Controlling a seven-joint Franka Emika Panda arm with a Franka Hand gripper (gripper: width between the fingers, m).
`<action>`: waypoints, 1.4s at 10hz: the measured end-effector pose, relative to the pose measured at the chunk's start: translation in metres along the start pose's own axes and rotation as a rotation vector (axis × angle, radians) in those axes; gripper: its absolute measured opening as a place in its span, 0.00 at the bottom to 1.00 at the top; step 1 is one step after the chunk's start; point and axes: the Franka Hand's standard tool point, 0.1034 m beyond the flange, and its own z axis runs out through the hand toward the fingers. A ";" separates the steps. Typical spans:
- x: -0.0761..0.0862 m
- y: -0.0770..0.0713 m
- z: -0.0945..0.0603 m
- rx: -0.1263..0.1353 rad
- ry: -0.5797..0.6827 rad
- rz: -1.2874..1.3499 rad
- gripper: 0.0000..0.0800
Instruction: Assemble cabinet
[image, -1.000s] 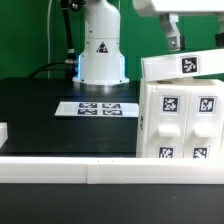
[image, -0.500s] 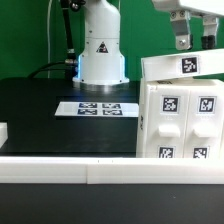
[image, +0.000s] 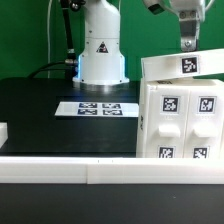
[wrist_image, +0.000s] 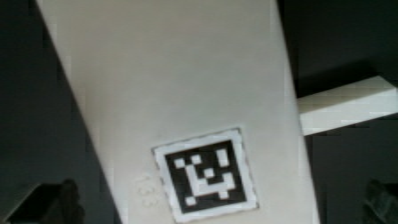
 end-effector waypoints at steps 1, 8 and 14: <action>0.000 -0.001 0.004 0.004 -0.003 0.000 1.00; -0.001 -0.003 0.013 0.010 -0.008 0.065 0.69; -0.002 -0.003 0.013 0.010 -0.010 0.283 0.70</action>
Offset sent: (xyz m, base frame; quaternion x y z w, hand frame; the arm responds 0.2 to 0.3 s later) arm 0.0049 0.0081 -0.0089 -0.0087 0.0039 0.0108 0.9999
